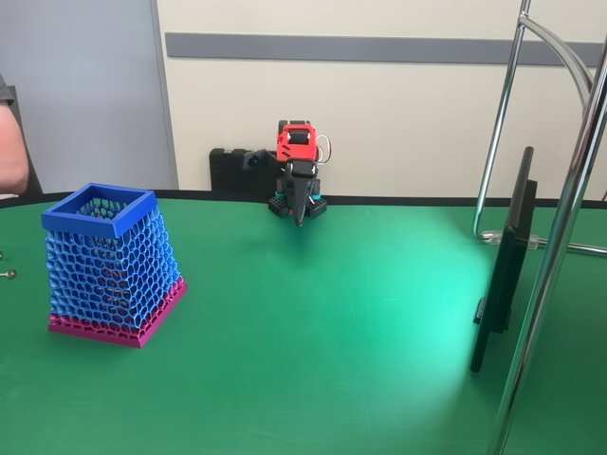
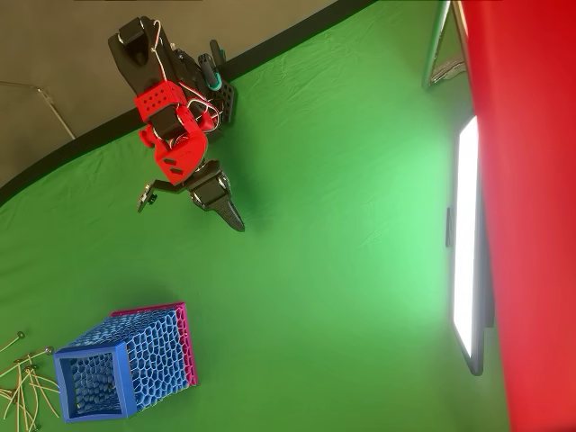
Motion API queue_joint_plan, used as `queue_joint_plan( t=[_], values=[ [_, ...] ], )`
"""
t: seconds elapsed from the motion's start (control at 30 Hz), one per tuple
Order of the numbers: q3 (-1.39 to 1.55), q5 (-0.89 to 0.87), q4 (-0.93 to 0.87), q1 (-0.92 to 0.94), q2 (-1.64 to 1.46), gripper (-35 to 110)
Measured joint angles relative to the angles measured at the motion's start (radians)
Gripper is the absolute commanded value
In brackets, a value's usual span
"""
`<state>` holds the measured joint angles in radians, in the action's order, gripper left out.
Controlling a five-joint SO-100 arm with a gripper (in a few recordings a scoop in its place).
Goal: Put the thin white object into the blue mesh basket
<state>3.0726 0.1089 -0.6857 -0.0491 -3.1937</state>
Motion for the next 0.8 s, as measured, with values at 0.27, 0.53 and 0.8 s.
queue_joint_plan(
  t=[0.27,0.53,0.8],
  values=[
    [0.003,-0.071,-0.132,0.000,-0.098,1],
    [0.003,-0.094,-0.164,0.002,-0.123,1],
    [0.003,-0.094,-0.172,0.002,-0.123,1]
  ],
)
